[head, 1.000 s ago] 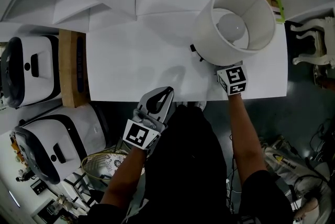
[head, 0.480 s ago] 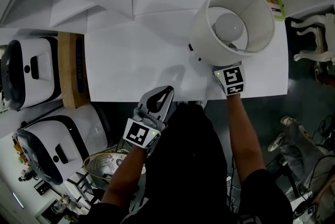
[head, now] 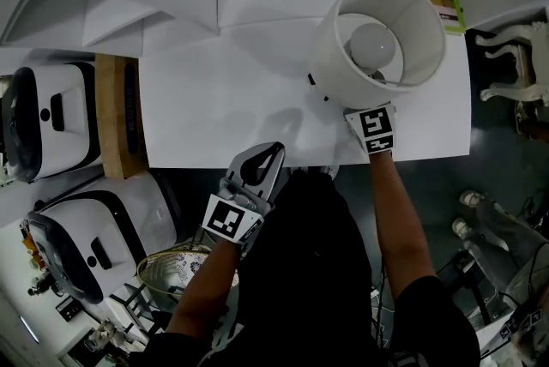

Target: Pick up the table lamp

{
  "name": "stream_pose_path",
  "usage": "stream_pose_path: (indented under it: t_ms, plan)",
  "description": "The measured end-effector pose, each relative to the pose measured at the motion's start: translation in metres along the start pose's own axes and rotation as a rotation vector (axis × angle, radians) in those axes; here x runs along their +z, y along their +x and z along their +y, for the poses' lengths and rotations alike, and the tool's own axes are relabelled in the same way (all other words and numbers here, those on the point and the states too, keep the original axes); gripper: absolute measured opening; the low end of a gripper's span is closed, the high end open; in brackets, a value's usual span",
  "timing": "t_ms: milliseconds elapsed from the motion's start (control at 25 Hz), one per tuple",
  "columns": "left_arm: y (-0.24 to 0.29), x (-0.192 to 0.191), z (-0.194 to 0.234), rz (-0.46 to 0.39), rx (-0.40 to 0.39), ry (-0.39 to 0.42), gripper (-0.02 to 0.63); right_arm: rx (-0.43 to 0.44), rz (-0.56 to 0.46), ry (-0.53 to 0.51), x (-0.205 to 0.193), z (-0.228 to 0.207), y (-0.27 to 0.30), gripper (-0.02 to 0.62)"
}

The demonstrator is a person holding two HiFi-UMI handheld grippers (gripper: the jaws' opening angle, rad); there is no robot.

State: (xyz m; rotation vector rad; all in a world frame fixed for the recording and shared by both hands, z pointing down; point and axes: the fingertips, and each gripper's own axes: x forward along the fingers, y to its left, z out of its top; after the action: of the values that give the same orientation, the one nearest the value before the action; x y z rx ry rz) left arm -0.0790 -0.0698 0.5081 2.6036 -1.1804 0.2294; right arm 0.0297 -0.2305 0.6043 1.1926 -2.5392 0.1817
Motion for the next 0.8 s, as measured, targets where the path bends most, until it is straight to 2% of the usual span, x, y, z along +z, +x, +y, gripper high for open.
stream_pose_path:
  t_ms: [360, 800]
  plan:
    - [0.0009, 0.0007, -0.0035, -0.003, -0.006, -0.003, 0.025, -0.009, -0.018, -0.011, 0.0020, -0.0007, -0.0013, 0.153]
    - [-0.0034, 0.0060, 0.0009, -0.004, 0.012, 0.010, 0.025, 0.027, -0.019, 0.014, 0.0028, -0.0006, -0.0052, 0.143]
